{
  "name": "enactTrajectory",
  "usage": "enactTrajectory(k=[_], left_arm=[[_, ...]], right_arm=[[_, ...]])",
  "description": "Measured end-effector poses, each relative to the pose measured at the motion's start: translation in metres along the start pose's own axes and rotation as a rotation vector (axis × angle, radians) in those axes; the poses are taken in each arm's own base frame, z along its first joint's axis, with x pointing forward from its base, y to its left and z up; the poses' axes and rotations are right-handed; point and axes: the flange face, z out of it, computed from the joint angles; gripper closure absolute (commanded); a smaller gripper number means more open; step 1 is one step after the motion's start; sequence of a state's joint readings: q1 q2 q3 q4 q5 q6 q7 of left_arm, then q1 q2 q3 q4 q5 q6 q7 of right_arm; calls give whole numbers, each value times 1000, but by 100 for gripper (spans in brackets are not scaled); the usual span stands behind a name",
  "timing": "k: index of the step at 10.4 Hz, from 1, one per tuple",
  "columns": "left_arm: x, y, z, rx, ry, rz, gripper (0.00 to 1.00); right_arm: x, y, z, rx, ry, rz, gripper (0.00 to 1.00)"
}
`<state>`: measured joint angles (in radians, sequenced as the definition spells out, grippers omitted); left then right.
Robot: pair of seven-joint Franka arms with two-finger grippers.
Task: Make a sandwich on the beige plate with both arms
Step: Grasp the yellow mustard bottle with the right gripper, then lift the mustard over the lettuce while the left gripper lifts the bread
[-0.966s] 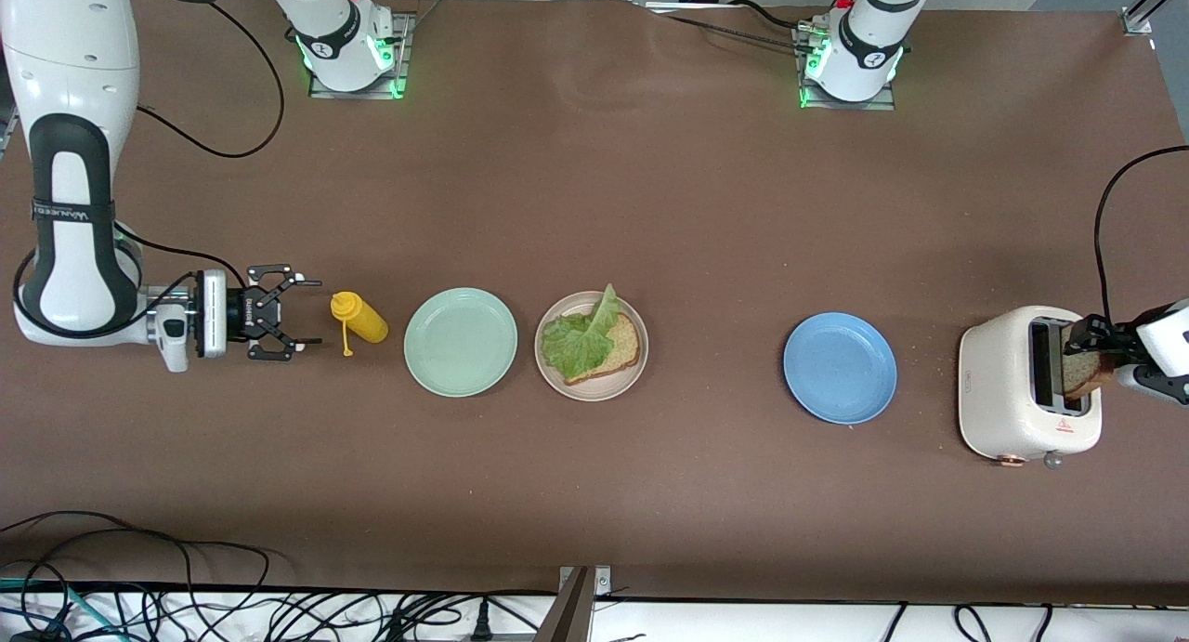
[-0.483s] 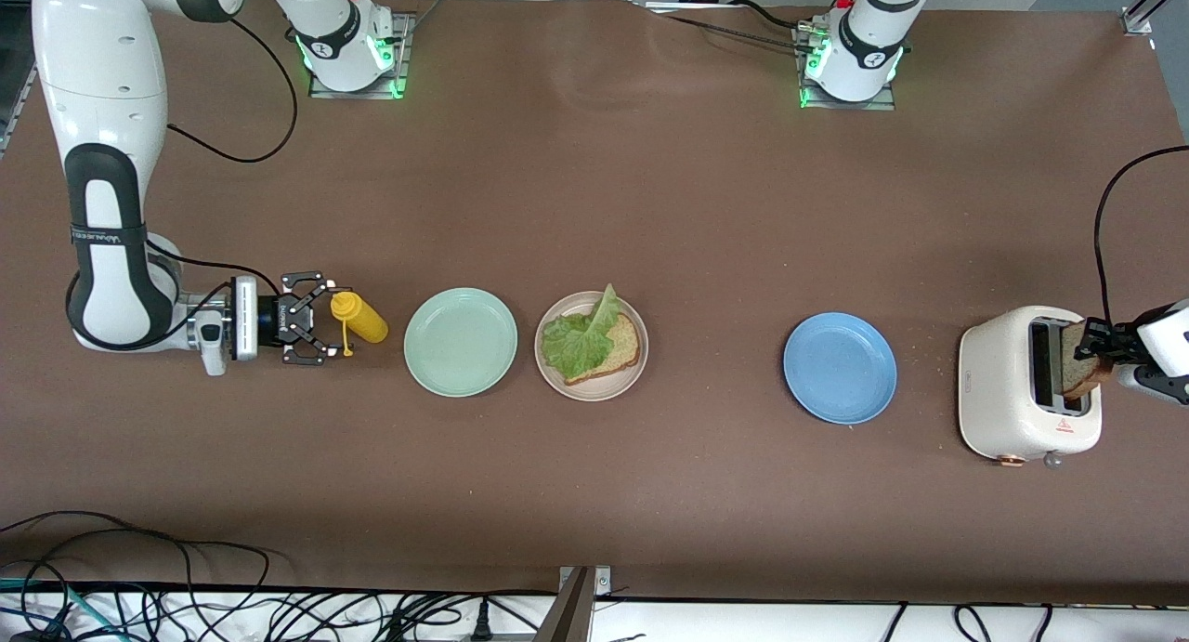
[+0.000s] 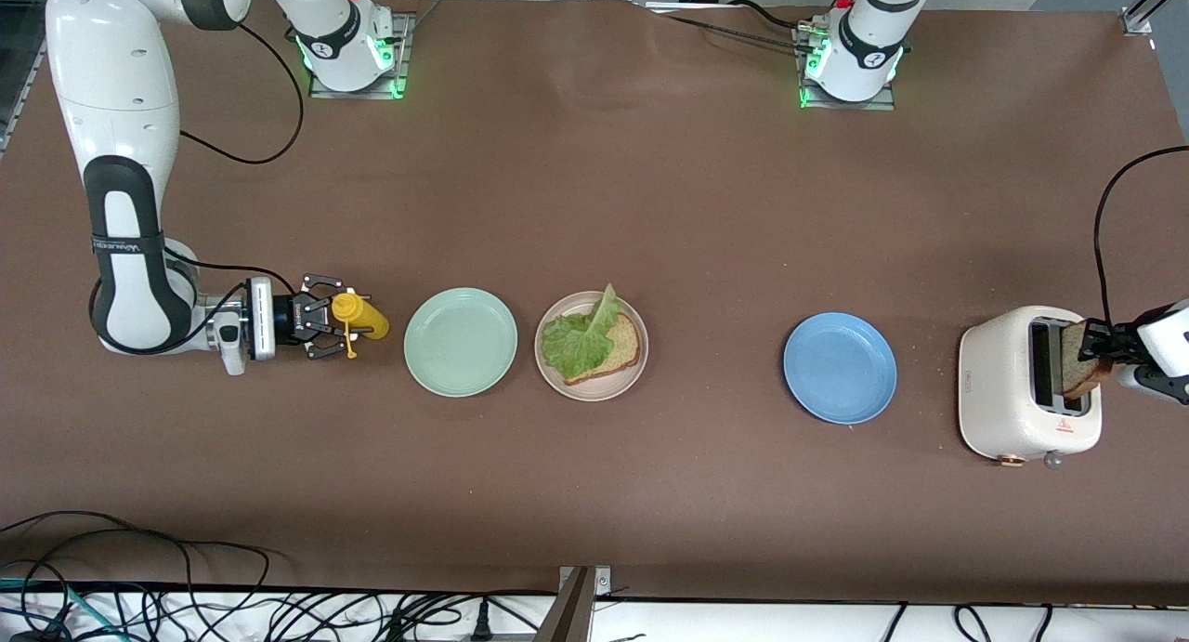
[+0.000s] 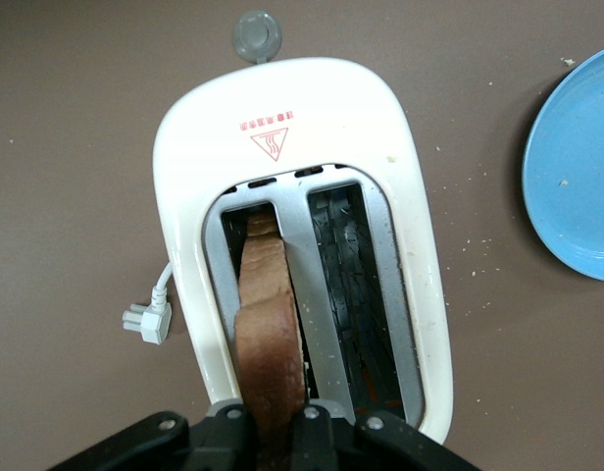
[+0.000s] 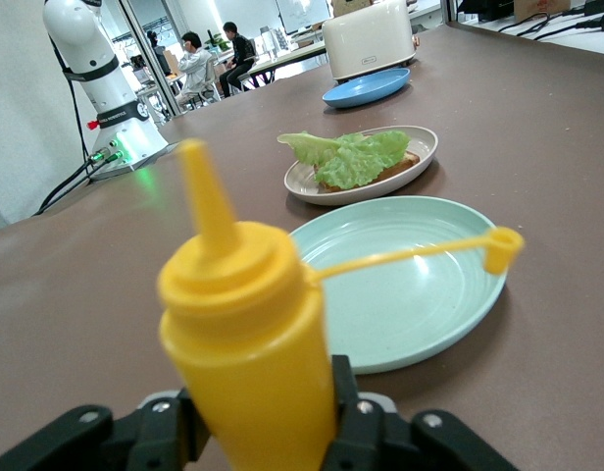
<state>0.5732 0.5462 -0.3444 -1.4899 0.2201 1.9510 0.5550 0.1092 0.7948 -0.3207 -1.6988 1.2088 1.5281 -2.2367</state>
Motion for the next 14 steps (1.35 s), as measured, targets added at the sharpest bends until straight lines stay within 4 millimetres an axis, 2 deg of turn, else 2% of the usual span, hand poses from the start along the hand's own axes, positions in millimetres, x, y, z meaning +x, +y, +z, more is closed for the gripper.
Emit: enactTrajectory(k=[2, 4, 6, 8, 11, 14], left_arm=[[1, -2, -6, 7, 9, -2, 100], [3, -6, -23, 25, 32, -8, 100], [2, -8, -38, 40, 44, -11, 100], [0, -7, -51, 55, 55, -14, 100], [-1, -6, -78, 81, 79, -17, 100], [-5, -2, -95, 93, 81, -18, 100]], right_arm=[[0, -3, 0, 30, -8, 64, 100], [16, 2, -6, 60, -59, 145, 100], [44, 12, -12, 79, -123, 218, 100], [82, 22, -6, 86, -212, 284, 100], [159, 31, 31, 40, -448, 359, 100], [218, 34, 95, -71, -703, 389, 100]])
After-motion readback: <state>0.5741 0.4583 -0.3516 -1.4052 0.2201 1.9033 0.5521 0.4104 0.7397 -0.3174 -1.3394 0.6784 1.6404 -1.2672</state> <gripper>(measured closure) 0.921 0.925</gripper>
